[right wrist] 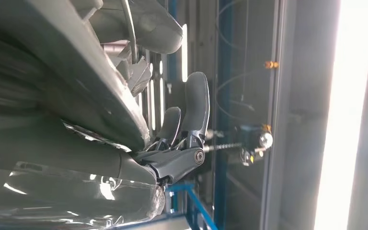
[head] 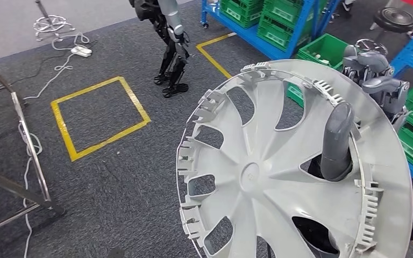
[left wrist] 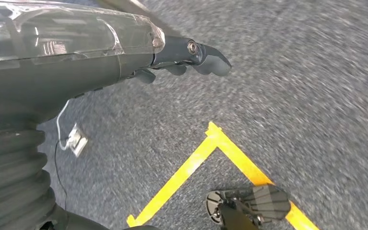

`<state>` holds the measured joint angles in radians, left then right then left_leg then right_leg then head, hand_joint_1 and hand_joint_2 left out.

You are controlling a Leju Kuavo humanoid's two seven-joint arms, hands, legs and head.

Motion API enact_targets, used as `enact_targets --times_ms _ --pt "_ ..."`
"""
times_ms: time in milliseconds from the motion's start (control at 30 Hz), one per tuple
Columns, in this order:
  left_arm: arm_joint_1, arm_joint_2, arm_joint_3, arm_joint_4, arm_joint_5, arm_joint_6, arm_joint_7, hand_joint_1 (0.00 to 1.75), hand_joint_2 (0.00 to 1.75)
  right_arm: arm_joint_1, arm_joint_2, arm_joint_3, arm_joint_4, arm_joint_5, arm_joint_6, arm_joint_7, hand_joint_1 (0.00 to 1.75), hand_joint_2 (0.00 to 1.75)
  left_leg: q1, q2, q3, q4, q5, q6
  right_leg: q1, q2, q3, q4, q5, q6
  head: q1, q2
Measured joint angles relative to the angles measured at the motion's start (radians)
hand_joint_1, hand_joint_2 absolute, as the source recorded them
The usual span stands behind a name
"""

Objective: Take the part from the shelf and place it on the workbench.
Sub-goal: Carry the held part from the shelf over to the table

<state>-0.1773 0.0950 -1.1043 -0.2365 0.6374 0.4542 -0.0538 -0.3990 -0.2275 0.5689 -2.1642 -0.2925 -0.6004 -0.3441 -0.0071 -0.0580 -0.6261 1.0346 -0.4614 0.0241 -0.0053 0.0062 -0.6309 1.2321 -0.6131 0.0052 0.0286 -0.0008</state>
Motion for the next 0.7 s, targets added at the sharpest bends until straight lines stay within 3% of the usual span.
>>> enact_targets --times_ms 67,100,133,200,233,267,333,400,433,467,500,567,633,700 --pt "0.0 -0.003 0.003 0.0 0.0 0.0 0.0 0.0 1.75 -0.001 -0.003 0.0 0.0 -0.001 0.0 0.0 1.75 1.75 -0.003 -0.031 0.0 0.001 0.003 0.001 0.006 0.041 0.055 -0.14 0.073 -0.022 -0.002 0.0" --pt "0.0 -0.005 0.005 0.0 0.0 0.001 0.0 0.0 1.75 -0.002 -0.005 0.0 -0.001 -0.001 0.0 0.0 1.75 1.75 -0.002 -0.044 -0.002 0.001 0.005 -0.002 0.008 0.059 0.074 -0.187 0.09 -0.029 -0.003 0.0" --pt "0.001 -0.006 0.007 0.0 0.0 0.001 0.0 0.0 1.75 -0.003 -0.006 0.0 -0.001 -0.001 0.0 0.0 1.75 1.75 0.0 -0.056 -0.006 0.001 0.008 -0.006 0.009 0.071 0.083 -0.212 0.095 -0.033 -0.004 0.0" --pt "0.004 -0.008 0.01 0.0 0.001 0.001 -0.001 0.0 1.75 -0.004 -0.008 0.001 -0.001 -0.001 0.0 0.0 1.75 1.75 0.003 -0.077 -0.013 -0.002 0.015 -0.017 0.01 0.059 0.089 -0.227 0.098 -0.033 -0.002 0.0" --pt "0.008 -0.008 0.01 0.0 0.001 0.001 -0.001 0.0 1.75 -0.004 -0.008 0.001 -0.001 -0.001 0.0 0.0 1.75 1.75 0.001 -0.061 -0.016 0.001 0.013 -0.021 0.009 0.047 0.095 -0.238 0.104 -0.032 -0.002 0.0" --pt "0.01 -0.008 0.01 0.0 0.002 0.001 0.0 0.0 1.75 -0.004 -0.009 0.001 -0.001 -0.002 0.0 0.0 1.75 1.75 -0.002 -0.03 -0.025 0.017 0.0 -0.026 0.007 0.035 0.1 -0.249 0.11 -0.032 -0.006 0.0" --pt "0.013 -0.008 0.012 0.0 0.001 0.001 0.0 0.0 1.75 -0.002 -0.011 0.0 -0.005 -0.001 0.001 0.0 1.75 1.75 0.0 0.045 -0.068 0.105 -0.057 -0.036 0.005 0.008 0.109 -0.265 0.119 -0.032 -0.017 0.0" --pt "0.014 -0.009 0.015 0.0 -0.001 0.002 0.0 0.0 1.75 0.002 -0.013 0.0 -0.008 0.0 0.006 0.0 1.75 1.75 0.015 0.061 -0.125 0.225 -0.112 -0.051 0.004 -0.019 0.109 -0.266 0.119 -0.032 -0.027 0.0" --pt "0.016 -0.009 0.016 0.0 -0.004 0.002 0.001 0.0 1.75 0.004 -0.014 0.0 -0.009 0.0 0.011 0.0 1.75 1.75 0.023 0.061 -0.138 0.255 -0.118 -0.059 0.002 -0.033 0.109 -0.265 0.117 -0.03 -0.029 0.0" --pt "0.017 -0.009 0.016 0.0 -0.007 0.001 0.001 0.0 1.75 0.005 -0.015 0.0 -0.009 0.0 0.016 0.0 1.75 1.75 0.03 0.064 -0.132 0.248 -0.105 -0.067 0.0 -0.046 0.109 -0.263 0.115 -0.026 -0.032 0.0" --pt "0.018 -0.008 0.016 0.0 -0.011 0.001 0.002 0.0 1.75 0.007 -0.016 0.0 -0.009 0.0 0.023 0.0 1.75 1.75 0.036 0.072 -0.105 0.202 -0.077 -0.076 -0.004 -0.058 0.109 -0.26 0.112 -0.021 -0.034 0.0" --pt "0.018 -0.008 0.016 0.0 -0.019 0.001 0.003 0.0 1.75 0.01 -0.017 0.0 -0.01 -0.007 0.039 -0.003 1.75 1.75 0.043 0.118 -0.029 0.071 -0.027 -0.087 -0.008 -0.078 0.108 -0.247 0.1 -0.003 -0.039 0.0" --pt "0.017 -0.008 0.016 0.0 -0.026 0.001 0.003 0.0 1.75 0.013 -0.019 0.0 -0.013 -0.016 0.059 -0.009 1.75 1.75 0.038 0.151 0.004 0.009 -0.015 -0.075 -0.008 -0.092 0.108 -0.235 0.09 0.014 -0.04 0.0" --pt "0.017 -0.005 0.016 0.0 -0.031 0.002 0.004 0.0 1.75 0.016 -0.02 0.0 -0.015 -0.023 0.075 -0.014 1.75 1.75 0.031 0.137 -0.001 0.01 -0.016 -0.051 -0.011 -0.104 0.111 -0.236 0.088 0.025 -0.036 0.0"
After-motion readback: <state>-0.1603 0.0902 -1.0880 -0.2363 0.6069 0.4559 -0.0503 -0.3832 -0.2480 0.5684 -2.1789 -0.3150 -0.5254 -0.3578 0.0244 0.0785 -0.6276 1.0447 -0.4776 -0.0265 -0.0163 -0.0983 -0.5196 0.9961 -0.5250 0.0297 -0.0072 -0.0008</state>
